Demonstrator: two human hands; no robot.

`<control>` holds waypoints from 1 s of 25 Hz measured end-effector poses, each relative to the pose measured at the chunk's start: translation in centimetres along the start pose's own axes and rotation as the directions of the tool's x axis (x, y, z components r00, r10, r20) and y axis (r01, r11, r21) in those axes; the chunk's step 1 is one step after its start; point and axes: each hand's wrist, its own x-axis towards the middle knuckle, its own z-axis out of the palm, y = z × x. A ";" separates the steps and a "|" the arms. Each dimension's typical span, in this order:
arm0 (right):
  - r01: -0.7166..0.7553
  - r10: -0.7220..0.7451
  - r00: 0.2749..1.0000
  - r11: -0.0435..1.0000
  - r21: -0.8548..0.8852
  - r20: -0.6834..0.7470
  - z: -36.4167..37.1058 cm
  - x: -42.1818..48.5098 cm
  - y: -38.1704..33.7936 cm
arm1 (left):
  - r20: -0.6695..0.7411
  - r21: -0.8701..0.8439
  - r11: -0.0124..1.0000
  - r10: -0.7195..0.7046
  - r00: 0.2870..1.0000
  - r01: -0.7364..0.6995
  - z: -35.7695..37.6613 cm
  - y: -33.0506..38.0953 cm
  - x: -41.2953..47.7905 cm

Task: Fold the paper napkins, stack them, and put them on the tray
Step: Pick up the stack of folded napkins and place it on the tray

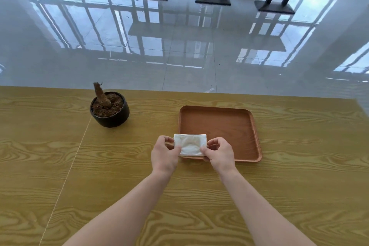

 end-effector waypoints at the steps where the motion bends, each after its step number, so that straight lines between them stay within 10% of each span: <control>1: 0.004 -0.004 1.000 1.000 -0.015 0.001 -0.5 0.9 -0.1 | -0.012 0.019 1.000 0.004 1.000 -0.004 0.9 0.4 0.5; 17: 0.123 -0.118 0.992 0.936 -0.330 0.033 -1.3 10.6 -0.5 | -0.012 0.409 0.908 0.107 0.994 -0.093 8.4 3.4 7.6; 25: 0.522 -0.432 0.846 0.543 -0.658 0.314 -4.1 9.5 1.0 | 0.342 0.761 0.394 0.430 0.835 -0.515 6.2 2.2 6.4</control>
